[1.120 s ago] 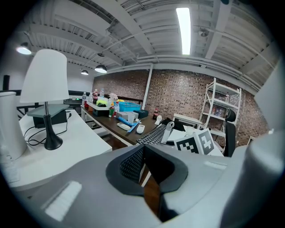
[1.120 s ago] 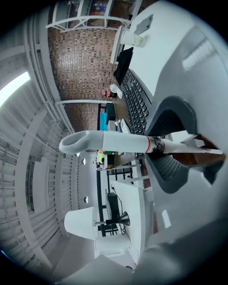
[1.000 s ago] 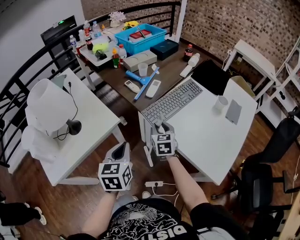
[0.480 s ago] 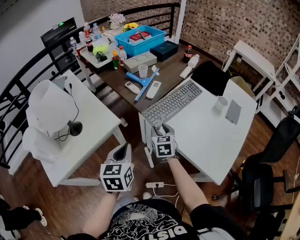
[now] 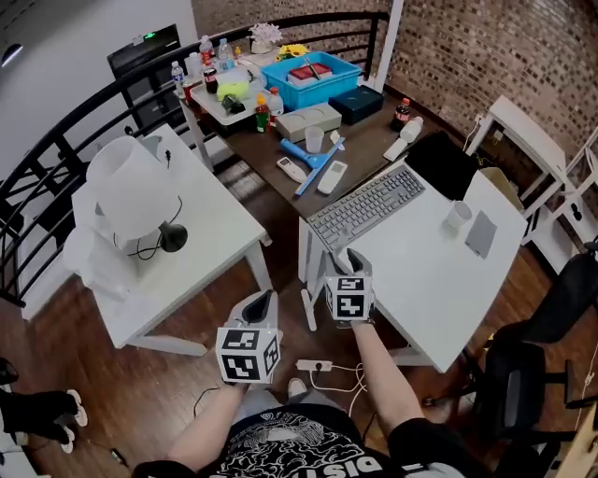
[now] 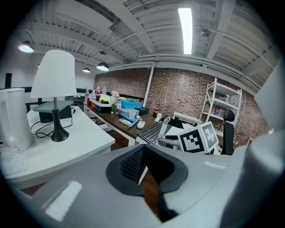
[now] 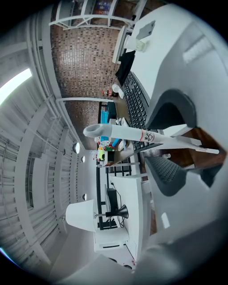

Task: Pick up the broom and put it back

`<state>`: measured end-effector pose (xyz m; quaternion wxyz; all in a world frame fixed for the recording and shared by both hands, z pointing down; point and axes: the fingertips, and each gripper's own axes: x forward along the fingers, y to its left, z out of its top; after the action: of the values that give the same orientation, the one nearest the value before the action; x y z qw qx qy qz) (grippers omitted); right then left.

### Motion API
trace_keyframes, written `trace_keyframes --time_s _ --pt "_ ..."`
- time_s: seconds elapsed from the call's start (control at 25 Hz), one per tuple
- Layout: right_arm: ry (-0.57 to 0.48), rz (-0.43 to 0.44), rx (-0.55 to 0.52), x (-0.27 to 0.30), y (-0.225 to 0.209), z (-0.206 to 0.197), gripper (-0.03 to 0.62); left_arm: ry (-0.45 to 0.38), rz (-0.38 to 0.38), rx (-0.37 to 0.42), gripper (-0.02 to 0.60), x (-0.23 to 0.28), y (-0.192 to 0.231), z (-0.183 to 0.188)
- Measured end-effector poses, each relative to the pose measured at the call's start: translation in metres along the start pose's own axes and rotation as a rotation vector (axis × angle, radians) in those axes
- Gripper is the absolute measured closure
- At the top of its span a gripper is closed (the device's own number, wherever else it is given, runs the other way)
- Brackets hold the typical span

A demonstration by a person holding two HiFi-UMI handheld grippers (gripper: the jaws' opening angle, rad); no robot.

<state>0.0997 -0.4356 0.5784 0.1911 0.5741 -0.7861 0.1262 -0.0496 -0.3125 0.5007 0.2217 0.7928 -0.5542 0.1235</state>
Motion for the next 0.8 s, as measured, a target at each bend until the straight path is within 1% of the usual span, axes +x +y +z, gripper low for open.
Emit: trace_keyframes --time_s 0.12,0.32,0.44,0.6,0.68,0.8 --pt "-0.017 0.001 0.011 -0.02 0.011 0.004 0.431 0.002 0.0 0.008 0.577 -0.016 0.0 -0.006" --pt "-0.06 -0.003 0.015 -0.062 0.042 0.014 0.441 -0.022 -0.007 0.02 0.577 -0.048 0.003 -0.008" --pt "-0.084 0.004 0.021 -0.093 0.071 0.017 0.481 -0.035 -0.01 0.019 0.577 -0.074 0.007 -0.013" --pt "-0.105 0.013 0.003 -0.133 0.11 0.018 0.518 -0.051 -0.014 0.018 0.577 -0.111 0.014 -0.021" --pt "-0.121 0.018 -0.007 -0.152 0.13 0.019 0.553 -0.061 -0.016 0.023 0.577 -0.129 0.017 -0.025" --pt "-0.15 0.028 -0.021 -0.182 0.158 0.021 0.585 -0.076 -0.024 0.038 0.577 -0.153 0.018 -0.031"
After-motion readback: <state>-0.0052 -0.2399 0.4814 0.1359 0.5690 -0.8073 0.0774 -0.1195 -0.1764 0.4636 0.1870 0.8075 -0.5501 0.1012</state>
